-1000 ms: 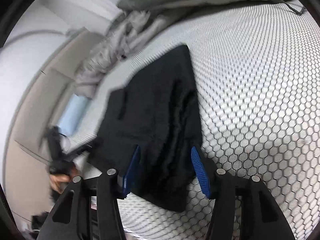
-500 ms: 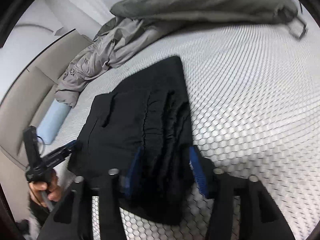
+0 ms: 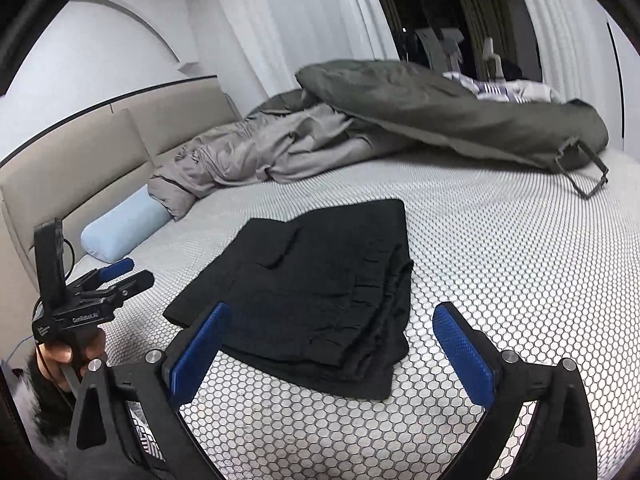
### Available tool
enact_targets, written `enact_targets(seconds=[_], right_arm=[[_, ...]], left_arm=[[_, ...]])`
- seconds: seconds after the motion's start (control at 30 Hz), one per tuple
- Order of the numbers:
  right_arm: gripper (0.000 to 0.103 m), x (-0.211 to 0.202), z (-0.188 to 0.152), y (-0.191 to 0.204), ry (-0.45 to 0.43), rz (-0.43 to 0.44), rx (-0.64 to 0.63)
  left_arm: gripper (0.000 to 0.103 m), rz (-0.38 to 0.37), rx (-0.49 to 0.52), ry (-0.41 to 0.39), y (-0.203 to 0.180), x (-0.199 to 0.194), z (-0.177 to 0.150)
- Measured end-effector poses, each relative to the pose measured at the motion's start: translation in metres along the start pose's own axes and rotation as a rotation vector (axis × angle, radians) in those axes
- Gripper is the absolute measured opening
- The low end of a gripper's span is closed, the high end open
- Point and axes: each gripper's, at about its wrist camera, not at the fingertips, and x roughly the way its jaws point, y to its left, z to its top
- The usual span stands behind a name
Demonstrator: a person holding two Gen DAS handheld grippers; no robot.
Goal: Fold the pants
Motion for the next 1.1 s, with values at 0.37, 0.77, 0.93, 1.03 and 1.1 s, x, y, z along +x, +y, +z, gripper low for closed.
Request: enact_targets(seconds=[0.37, 0.77, 0.93, 1.03, 1.1], right_arm=[[0.103, -0.005, -0.01, 0.017, -0.052, -0.016, -0.037], [0.103, 0.001, -0.011, 0.027, -0.07, -0.007, -0.064], [0.103, 0.004, -0.011, 0.029, -0.069, -0.01, -0.076], [0.103, 0.006, -0.012, 0.03, -0.065, -0.009, -0.079], [0.103, 0.006, -0.011, 0.03, -0.066, -0.008, -0.078]], left_arm=[[0.102, -0.004, 0.003, -0.01, -0.012, 0.003, -0.006], [0.102, 0.014, 0.0, -0.031, -0.006, 0.003, -0.005], [0.102, 0.021, -0.01, -0.037, 0.0, 0.001, -0.005], [0.102, 0.023, -0.012, -0.039, 0.001, 0.0, -0.004], [0.102, 0.027, -0.016, -0.04, 0.002, 0.0, -0.004]])
